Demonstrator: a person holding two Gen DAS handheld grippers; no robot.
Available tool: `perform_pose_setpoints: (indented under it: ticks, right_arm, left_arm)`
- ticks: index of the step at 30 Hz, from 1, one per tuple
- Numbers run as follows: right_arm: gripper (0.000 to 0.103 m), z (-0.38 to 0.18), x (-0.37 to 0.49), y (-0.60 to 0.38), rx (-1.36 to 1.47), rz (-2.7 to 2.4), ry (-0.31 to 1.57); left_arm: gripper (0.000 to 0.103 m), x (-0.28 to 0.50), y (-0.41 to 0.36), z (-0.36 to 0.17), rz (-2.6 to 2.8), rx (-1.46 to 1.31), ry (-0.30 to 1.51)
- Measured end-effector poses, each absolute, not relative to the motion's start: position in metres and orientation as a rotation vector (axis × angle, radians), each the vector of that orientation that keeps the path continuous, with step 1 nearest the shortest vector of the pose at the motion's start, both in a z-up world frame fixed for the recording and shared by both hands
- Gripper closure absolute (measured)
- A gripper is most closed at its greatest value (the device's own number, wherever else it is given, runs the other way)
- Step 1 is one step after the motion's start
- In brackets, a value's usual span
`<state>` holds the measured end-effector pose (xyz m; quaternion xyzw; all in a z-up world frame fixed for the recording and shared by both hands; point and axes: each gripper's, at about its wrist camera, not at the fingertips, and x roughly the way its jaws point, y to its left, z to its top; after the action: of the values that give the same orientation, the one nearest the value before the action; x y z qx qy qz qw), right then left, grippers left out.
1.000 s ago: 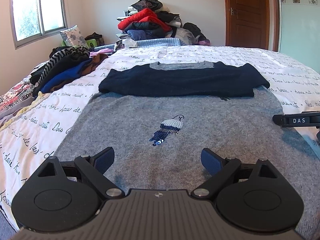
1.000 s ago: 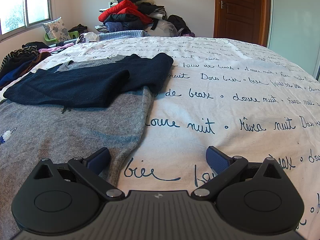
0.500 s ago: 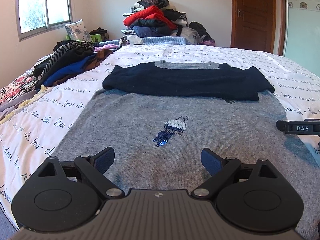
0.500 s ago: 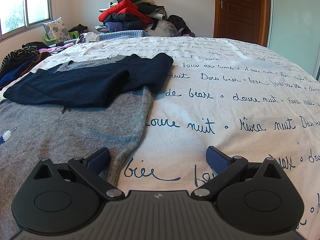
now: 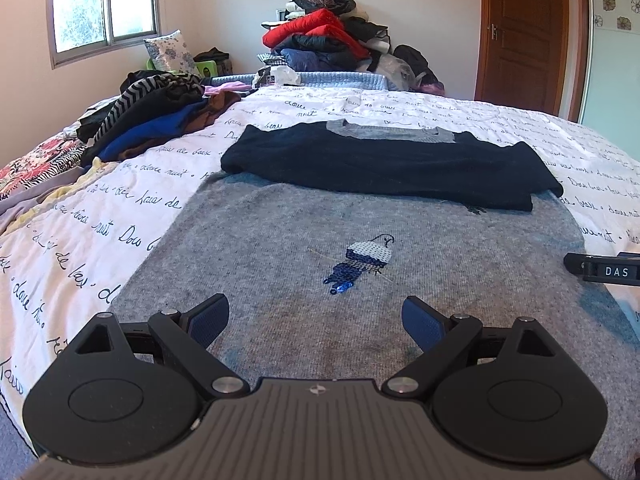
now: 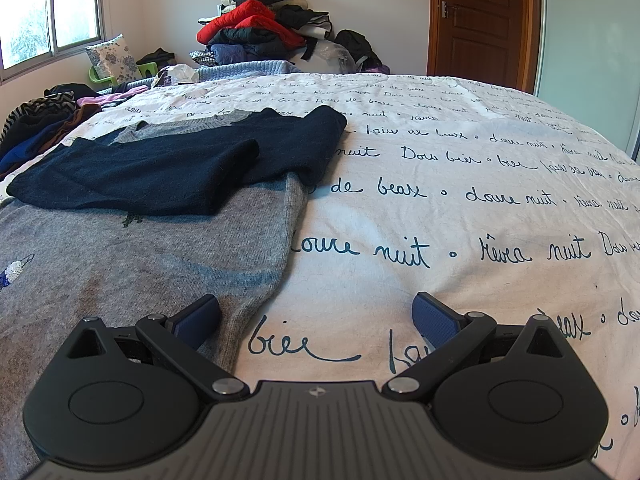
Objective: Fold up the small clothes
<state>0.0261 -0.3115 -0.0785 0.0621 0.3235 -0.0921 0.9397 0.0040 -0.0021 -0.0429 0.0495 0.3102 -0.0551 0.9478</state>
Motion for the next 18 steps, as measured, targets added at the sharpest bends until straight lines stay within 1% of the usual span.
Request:
perform_pose_setpoints:
  ticks: [18]
  right_arm:
    - [0.000, -0.0786, 0.0261, -0.3116, 0.127, -0.188, 0.660]
  left_arm:
    - [0.011, 0.0008, -0.0048, -0.0425, -0.110, 0.107, 0.625]
